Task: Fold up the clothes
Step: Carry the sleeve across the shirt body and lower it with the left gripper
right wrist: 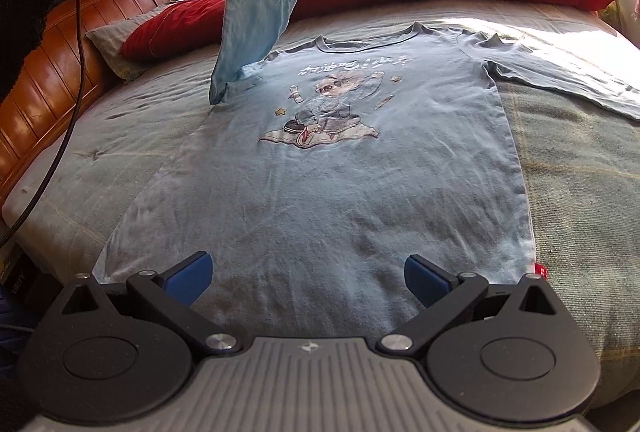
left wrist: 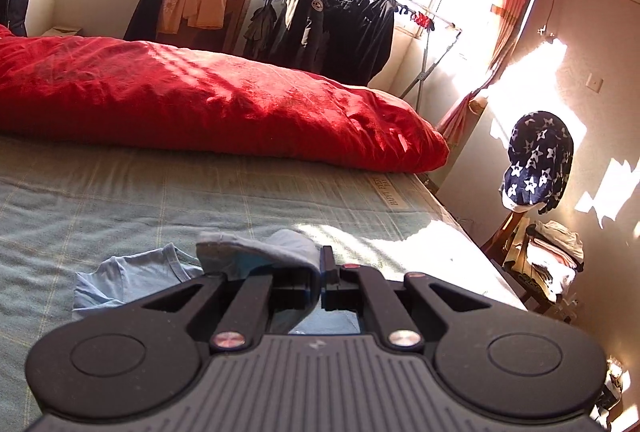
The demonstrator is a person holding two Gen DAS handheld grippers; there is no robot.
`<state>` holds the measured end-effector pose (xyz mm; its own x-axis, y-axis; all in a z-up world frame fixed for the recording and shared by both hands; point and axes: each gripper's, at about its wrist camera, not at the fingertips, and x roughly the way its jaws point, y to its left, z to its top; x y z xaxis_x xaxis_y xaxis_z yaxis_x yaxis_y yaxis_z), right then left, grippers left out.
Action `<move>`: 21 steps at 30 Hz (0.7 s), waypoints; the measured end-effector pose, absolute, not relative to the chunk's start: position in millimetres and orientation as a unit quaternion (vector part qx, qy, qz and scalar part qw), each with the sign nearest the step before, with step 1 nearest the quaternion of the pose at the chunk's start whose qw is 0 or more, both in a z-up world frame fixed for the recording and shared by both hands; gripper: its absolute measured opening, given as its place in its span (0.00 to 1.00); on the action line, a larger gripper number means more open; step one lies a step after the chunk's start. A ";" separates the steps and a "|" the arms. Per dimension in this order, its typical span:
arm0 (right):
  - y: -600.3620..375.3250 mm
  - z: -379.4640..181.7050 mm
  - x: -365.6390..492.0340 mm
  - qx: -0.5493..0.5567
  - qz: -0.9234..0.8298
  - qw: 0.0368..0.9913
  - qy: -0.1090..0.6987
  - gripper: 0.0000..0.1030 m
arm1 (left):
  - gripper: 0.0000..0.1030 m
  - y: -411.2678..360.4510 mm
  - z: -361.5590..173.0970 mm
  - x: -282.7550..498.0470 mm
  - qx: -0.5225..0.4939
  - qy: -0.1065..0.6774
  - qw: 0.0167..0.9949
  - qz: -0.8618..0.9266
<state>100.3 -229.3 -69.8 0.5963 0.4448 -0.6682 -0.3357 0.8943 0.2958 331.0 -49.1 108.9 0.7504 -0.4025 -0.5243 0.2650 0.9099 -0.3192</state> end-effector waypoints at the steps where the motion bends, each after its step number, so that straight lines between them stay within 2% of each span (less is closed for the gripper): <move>1: -229.9 -69.5 100.1 0.070 0.218 0.891 0.391 1.00 | 0.02 -53.2 106.2 329.7 -0.108 0.307 0.928 -0.184; 10: -238.9 -66.2 97.5 0.085 0.212 0.893 0.387 1.00 | 0.02 -104.5 64.2 314.7 -0.021 0.323 0.924 -0.205; 21: -255.5 -65.0 94.6 0.095 0.188 0.898 0.386 1.00 | 0.02 -163.6 6.2 267.6 0.135 0.325 0.905 -0.240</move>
<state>94.6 -255.5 -65.0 0.6319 0.4113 -0.6569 -0.2649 0.9111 0.3157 267.6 -163.6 6.2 0.6742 -0.3456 -0.6527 0.5214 0.8487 0.0892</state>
